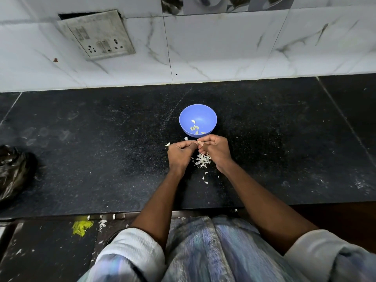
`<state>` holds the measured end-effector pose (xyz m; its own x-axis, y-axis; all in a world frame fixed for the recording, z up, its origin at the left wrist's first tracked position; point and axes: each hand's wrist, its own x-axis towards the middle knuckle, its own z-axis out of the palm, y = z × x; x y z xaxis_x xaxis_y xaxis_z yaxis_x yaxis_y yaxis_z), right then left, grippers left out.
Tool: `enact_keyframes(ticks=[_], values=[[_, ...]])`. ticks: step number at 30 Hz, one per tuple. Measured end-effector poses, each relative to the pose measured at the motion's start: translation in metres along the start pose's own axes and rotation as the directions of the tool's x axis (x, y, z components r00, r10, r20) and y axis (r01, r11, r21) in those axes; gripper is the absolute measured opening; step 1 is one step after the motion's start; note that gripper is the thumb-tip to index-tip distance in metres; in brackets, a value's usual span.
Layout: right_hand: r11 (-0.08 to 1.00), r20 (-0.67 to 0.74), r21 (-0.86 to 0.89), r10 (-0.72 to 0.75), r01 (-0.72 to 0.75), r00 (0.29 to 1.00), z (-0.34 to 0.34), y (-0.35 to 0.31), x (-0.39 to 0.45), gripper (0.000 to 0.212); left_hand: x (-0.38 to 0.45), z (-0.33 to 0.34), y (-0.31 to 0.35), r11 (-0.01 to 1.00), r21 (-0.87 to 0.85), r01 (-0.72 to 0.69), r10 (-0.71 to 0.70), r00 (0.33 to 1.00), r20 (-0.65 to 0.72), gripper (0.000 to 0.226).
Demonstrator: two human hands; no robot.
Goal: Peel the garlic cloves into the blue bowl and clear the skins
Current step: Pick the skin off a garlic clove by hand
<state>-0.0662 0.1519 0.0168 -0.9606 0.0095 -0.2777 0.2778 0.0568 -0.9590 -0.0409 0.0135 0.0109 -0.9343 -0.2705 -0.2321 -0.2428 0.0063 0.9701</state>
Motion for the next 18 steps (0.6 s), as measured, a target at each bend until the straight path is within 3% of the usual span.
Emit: enact_keyframes(ticks=[18], values=[[1.0,0.051,-0.023,-0.01,0.011,0.999,-0.007,0.0031,-0.0043,0.014,-0.0041,0.0035,0.006,0.999,0.04,0.018,-0.02,0.998,0.058,0.005]])
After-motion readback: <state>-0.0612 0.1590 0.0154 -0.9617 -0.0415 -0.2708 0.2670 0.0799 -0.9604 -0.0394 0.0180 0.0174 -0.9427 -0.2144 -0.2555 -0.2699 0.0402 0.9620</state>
